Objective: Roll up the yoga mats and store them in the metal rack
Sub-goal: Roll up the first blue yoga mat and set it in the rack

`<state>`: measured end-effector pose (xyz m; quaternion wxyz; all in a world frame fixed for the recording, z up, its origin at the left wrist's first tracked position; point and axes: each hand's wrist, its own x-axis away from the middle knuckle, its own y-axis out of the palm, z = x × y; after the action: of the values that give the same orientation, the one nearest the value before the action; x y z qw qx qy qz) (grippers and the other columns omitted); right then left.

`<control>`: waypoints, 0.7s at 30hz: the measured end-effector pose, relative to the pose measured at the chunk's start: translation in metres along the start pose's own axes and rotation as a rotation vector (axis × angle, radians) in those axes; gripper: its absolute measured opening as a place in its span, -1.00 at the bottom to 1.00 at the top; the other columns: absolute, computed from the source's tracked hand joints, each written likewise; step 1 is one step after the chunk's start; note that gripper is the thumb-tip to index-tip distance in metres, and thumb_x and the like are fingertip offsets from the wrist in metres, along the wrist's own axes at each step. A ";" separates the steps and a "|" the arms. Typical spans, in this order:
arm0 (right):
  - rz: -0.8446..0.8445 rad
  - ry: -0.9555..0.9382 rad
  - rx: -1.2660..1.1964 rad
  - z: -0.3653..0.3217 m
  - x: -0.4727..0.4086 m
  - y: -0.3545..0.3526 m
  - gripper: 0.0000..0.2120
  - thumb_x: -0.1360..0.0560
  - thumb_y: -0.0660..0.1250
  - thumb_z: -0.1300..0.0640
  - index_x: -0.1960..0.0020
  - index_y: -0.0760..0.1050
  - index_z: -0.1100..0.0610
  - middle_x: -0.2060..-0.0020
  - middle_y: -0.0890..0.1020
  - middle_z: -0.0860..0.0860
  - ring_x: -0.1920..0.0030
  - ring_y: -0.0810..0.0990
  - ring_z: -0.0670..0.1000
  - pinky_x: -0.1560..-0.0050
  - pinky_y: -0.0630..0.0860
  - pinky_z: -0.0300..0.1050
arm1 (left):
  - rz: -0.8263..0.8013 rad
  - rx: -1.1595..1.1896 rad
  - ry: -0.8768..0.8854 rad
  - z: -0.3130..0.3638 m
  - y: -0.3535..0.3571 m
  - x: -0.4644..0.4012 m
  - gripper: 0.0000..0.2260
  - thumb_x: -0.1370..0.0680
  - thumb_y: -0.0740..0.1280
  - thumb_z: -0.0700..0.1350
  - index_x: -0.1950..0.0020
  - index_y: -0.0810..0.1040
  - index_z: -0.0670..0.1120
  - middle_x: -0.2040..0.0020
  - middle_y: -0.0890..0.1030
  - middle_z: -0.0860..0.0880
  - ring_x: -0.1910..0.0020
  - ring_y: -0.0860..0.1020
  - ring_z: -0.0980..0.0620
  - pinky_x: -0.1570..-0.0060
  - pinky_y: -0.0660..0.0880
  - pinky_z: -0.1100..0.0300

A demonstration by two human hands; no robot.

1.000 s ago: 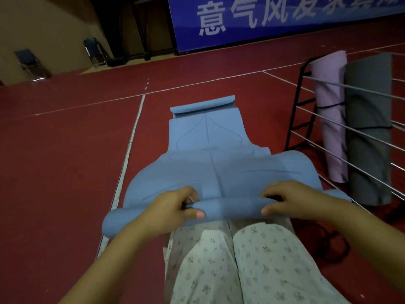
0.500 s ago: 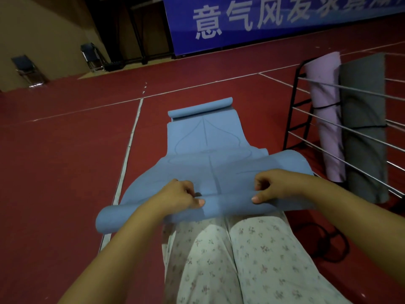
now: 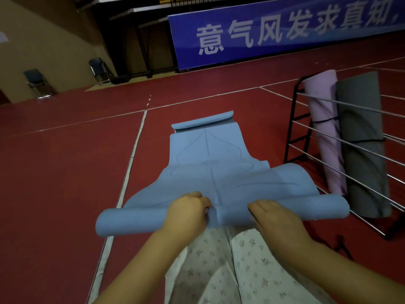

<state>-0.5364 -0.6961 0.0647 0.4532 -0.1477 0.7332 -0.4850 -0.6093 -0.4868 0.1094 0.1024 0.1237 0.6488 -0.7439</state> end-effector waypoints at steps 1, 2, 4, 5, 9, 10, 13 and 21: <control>-0.019 0.011 -0.005 0.002 0.001 0.001 -0.62 -0.11 0.61 0.14 0.22 0.46 0.05 0.37 0.53 -0.05 0.39 0.54 0.01 0.51 0.40 -0.21 | 0.001 0.019 -0.007 0.000 -0.001 0.004 -0.57 -0.40 0.02 0.02 0.14 0.67 -0.07 0.24 0.62 -0.09 0.27 0.60 -0.17 0.36 0.47 0.14; -0.065 0.038 -0.008 0.003 0.002 -0.001 -0.54 -0.01 0.66 0.03 0.23 0.49 0.06 0.35 0.54 -0.05 0.38 0.55 0.00 0.51 0.42 -0.20 | -0.019 0.037 -0.027 0.000 -0.003 0.007 -0.54 -0.42 0.01 0.08 0.02 0.66 -0.05 0.15 0.64 -0.08 0.18 0.61 -0.15 0.26 0.50 0.11; -0.109 0.060 0.012 0.005 0.002 -0.002 -0.46 0.09 0.67 -0.04 0.22 0.52 0.05 0.33 0.56 -0.06 0.36 0.57 0.00 0.51 0.45 -0.19 | -0.062 0.061 -0.054 -0.003 -0.009 0.015 -0.57 -0.48 0.17 0.16 -0.24 0.53 -0.02 -0.07 0.63 0.00 -0.06 0.57 -0.07 -0.04 0.44 0.14; -0.102 0.056 0.022 0.005 0.000 -0.001 -0.45 0.11 0.68 -0.02 0.22 0.53 0.05 0.33 0.57 -0.06 0.36 0.58 0.00 0.51 0.46 -0.19 | -0.049 0.068 -0.027 -0.005 -0.008 0.018 -0.53 -0.47 0.30 0.18 -0.30 0.47 -0.02 -0.12 0.60 0.03 -0.11 0.54 -0.03 -0.14 0.37 0.19; -0.113 0.075 0.001 0.010 -0.011 -0.006 -0.44 0.13 0.67 -0.08 0.22 0.55 0.03 0.35 0.56 -0.10 0.37 0.58 -0.03 0.51 0.42 -0.24 | -0.052 -0.033 -0.002 -0.003 -0.003 0.020 -0.43 -0.32 0.50 0.15 -0.24 0.48 -0.05 -0.08 0.60 0.00 -0.05 0.54 -0.07 -0.06 0.36 0.17; -0.148 0.078 0.005 0.011 -0.014 -0.008 -0.44 0.11 0.66 -0.12 0.20 0.55 0.01 0.34 0.56 -0.12 0.35 0.58 -0.04 0.49 0.42 -0.23 | -0.042 -0.047 -0.001 -0.004 0.000 0.019 -0.47 -0.32 0.51 0.12 -0.19 0.50 -0.05 -0.05 0.61 -0.02 -0.02 0.56 -0.09 0.01 0.39 0.14; -0.238 0.060 0.017 0.011 -0.022 -0.010 -0.49 -0.16 0.57 -0.15 -0.01 0.54 0.02 0.12 0.57 -0.09 0.07 0.59 0.00 0.22 0.46 -0.12 | -0.041 0.019 -0.028 -0.010 0.001 0.011 -0.60 -0.36 0.49 0.07 -0.12 0.53 -0.04 -0.03 0.61 0.00 -0.01 0.57 -0.04 0.07 0.40 0.15; -0.515 0.037 -0.133 0.033 -0.062 -0.017 -0.55 -0.42 0.39 -0.16 -0.21 0.48 0.04 -0.10 0.51 -0.07 -0.14 0.47 -0.05 -0.13 0.41 -0.11 | -0.341 0.256 -0.177 -0.031 -0.012 -0.024 -0.69 -0.40 0.49 0.02 -0.12 0.60 0.02 0.01 0.64 0.08 0.02 0.57 0.09 0.01 0.47 0.25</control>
<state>-0.4794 -0.6831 0.1077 0.2908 -0.3499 0.7097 -0.5378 -0.5883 -0.4549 0.1247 0.0152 -0.0413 0.5490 -0.8346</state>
